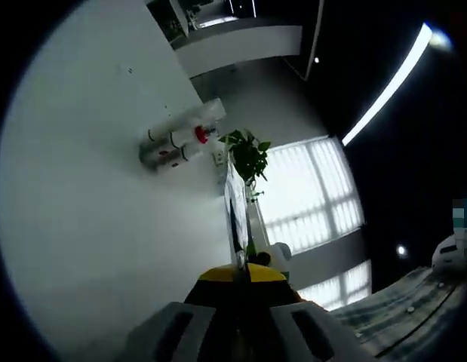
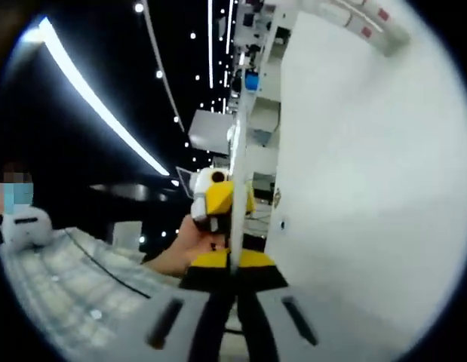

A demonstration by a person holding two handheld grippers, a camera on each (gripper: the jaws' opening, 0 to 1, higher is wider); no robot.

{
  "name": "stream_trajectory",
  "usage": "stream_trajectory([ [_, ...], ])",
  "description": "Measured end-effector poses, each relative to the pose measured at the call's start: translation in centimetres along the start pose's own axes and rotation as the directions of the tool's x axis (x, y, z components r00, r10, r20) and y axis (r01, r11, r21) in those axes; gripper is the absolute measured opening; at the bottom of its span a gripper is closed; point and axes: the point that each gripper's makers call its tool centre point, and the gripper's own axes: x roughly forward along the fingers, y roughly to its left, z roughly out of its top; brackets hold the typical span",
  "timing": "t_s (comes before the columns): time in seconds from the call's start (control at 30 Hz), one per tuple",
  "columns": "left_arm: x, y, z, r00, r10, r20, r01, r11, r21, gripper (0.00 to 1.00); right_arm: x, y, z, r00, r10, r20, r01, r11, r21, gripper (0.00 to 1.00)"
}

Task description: Arrange the skincare products in the storage area until every visible bottle or jar stands upright without overlapping.

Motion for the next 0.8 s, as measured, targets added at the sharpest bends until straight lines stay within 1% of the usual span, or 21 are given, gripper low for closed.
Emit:
stream_trajectory([
  [0.07, 0.1, 0.1, -0.2, 1.0, 0.005, -0.008, -0.005, 1.0, 0.006, 0.02, -0.1, -0.1, -0.2, 1.0, 0.003, -0.007, -0.003, 1.0, 0.013, 0.0],
  [0.13, 0.2, 0.3, -0.2, 1.0, 0.006, -0.006, -0.006, 1.0, -0.009, 0.01, -0.2, -0.3, -0.1, 1.0, 0.004, -0.009, -0.004, 0.999, 0.036, 0.0],
  [0.17, 0.2, 0.3, -0.3, 1.0, 0.001, -0.006, -0.001, 1.0, -0.014, 0.01, -0.2, -0.2, -0.2, 1.0, 0.006, -0.01, -0.006, 0.999, 0.033, 0.0],
  [0.2, 0.3, -0.1, -0.3, 1.0, -0.019, -0.009, 0.019, 0.999, -0.037, 0.01, -0.3, -0.2, -0.1, 1.0, 0.002, -0.006, -0.002, 1.0, 0.01, 0.02],
  [0.23, 0.3, -0.5, -0.6, 0.999, -0.039, -0.031, 0.038, 0.998, -0.054, 0.01, -0.4, -0.5, 0.2, 1.0, -0.011, 0.019, 0.012, 1.0, -0.013, 0.08],
  [0.27, 0.3, -0.7, -1.2, 0.997, -0.049, -0.065, 0.046, 0.998, -0.047, 0.01, -0.5, -0.9, 1.3, 0.996, -0.039, 0.084, 0.041, 0.999, -0.018, 0.2],
  [0.3, 0.4, -0.7, -1.2, 0.996, -0.051, -0.07, 0.048, 0.998, -0.044, 0.01, -0.5, -0.9, 1.6, 0.994, -0.041, 0.101, 0.043, 0.999, -0.012, 0.23],
  [0.33, 0.6, -0.8, -1.6, 0.995, -0.047, -0.089, 0.044, 0.998, -0.037, 0.01, -0.9, 0.3, 1.7, 0.995, 0.028, 0.093, -0.029, 1.0, 0.004, 0.16],
  [0.37, 0.6, -0.8, -1.9, 0.993, -0.047, -0.104, 0.044, 0.998, -0.035, 0.01, -1.1, 0.9, 1.5, 0.995, 0.069, 0.067, -0.068, 0.998, -0.019, 0.01],
  [0.4, 0.8, -0.7, -1.9, 0.995, -0.045, -0.094, 0.042, 0.999, -0.034, 0.02, -1.2, 1.2, 1.0, 0.996, 0.083, 0.027, -0.082, 0.996, -0.047, 0.01],
  [0.43, 0.7, -0.6, -1.8, 0.995, -0.043, -0.09, 0.04, 0.999, -0.037, 0.02, -0.9, 0.5, 1.5, 0.998, 0.026, 0.06, -0.024, 0.999, -0.033, 0.01],
  [0.47, 0.8, -0.4, -1.9, 0.995, -0.036, -0.093, 0.034, 0.999, -0.028, 0.02, -0.9, 0.5, 1.2, 0.999, 0.018, 0.046, -0.015, 0.998, -0.062, 0.0],
  [0.5, 0.9, -0.4, -2.0, 0.995, -0.035, -0.091, 0.033, 0.999, -0.025, 0.02, -1.0, 0.3, 1.3, 0.999, 0.011, 0.044, -0.008, 0.999, -0.053, 0.0],
  [0.57, 1.0, -0.3, -2.0, 0.995, -0.04, -0.088, 0.036, 0.999, -0.038, 0.02, -1.1, 0.3, 1.3, 0.999, 0.019, 0.04, -0.018, 0.999, -0.04, 0.01],
  [0.63, 1.0, -0.4, -1.9, 0.996, -0.042, -0.084, 0.039, 0.999, -0.032, 0.02, -1.2, 0.2, 1.5, 0.999, 0.015, 0.044, -0.013, 0.999, -0.051, 0.02],
  [0.67, 0.9, -0.4, -1.8, 0.996, -0.038, -0.084, 0.036, 0.999, -0.03, 0.02, -1.2, -0.4, 2.3, 0.995, -0.016, 0.094, 0.023, 0.997, -0.074, 0.07],
  [0.7, 0.8, -0.2, -1.9, 0.994, -0.033, -0.101, 0.031, 0.999, -0.026, 0.02, -1.7, -1.3, 3.8, 0.982, -0.066, 0.176, 0.083, 0.993, -0.089, 0.15],
  [0.73, 0.8, -0.1, -2.0, 0.994, -0.027, -0.108, 0.025, 1.0, -0.018, 0.02, -2.0, -1.5, 4.4, 0.975, -0.073, 0.208, 0.091, 0.993, -0.08, 0.19],
  [0.77, 0.7, -0.1, -2.1, 0.994, -0.023, -0.106, 0.021, 1.0, -0.017, 0.02, -2.3, -0.9, 4.1, 0.982, -0.035, 0.183, 0.048, 0.997, -0.065, 0.12],
  [0.8, 0.5, 0.1, -2.3, 0.993, -0.021, -0.117, 0.018, 1.0, -0.019, 0.02, -2.5, -0.3, 4.3, 0.983, 0.008, 0.183, 0.006, 0.997, -0.075, 0.03],
])
